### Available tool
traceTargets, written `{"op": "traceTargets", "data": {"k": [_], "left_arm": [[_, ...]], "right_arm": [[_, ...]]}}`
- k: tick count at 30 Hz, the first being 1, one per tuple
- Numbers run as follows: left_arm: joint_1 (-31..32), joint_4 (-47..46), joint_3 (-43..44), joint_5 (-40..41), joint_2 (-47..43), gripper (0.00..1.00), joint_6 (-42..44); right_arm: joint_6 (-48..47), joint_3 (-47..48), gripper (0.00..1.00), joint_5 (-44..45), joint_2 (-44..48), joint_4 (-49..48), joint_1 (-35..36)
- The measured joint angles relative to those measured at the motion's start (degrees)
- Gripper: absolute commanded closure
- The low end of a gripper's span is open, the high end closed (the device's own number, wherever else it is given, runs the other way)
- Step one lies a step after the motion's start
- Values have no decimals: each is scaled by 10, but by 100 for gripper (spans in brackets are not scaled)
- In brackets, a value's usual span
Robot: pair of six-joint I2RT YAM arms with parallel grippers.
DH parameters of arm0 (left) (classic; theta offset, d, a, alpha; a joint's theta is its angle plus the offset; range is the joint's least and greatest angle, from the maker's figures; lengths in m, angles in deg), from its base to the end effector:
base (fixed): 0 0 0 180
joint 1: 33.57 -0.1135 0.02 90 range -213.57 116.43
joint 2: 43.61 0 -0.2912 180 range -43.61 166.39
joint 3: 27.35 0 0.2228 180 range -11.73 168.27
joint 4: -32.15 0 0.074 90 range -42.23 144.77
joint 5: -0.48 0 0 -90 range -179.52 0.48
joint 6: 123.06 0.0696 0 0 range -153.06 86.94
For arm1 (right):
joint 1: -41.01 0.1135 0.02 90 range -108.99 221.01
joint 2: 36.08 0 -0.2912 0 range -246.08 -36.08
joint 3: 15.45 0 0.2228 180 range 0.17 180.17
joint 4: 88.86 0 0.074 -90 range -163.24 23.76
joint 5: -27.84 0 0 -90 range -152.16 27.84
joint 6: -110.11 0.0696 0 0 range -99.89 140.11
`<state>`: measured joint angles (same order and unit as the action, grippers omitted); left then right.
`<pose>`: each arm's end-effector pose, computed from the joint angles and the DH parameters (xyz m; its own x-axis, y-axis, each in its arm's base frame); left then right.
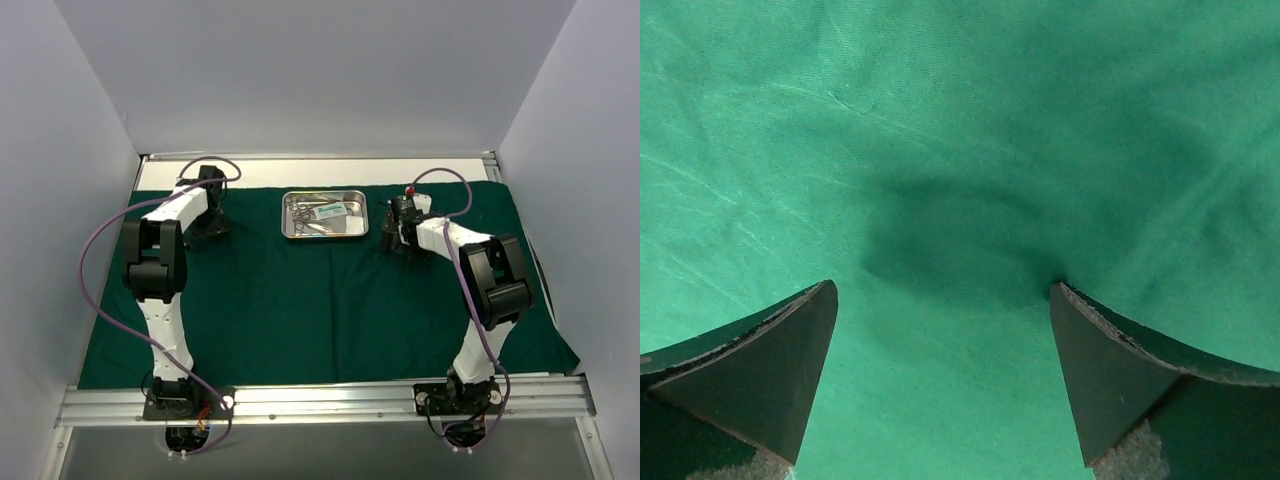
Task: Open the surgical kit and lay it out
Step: Adjust the surgical kit at the center of the board.
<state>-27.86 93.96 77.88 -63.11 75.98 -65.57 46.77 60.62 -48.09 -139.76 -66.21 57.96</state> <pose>0.4133 -0.0102 0.1791 -0.8058 -0.4032 -0.4337 -0.5333 0.8124 0.2357 0.3653 0.0937 0.1844 -0.7175 0.2363 -0.6552 0.2102 0.9703 0.1198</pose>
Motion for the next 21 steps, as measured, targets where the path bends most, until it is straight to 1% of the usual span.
{"op": "traceTargets", "data": {"k": [9, 21], "left_arm": [[-13, 54, 127, 0, 79, 2, 3], [-13, 107, 319, -3, 191, 2, 20]], "right_arm": [[4, 84, 7, -19, -73, -19, -30], [0, 193, 7, -12, -150, -6, -45]]}}
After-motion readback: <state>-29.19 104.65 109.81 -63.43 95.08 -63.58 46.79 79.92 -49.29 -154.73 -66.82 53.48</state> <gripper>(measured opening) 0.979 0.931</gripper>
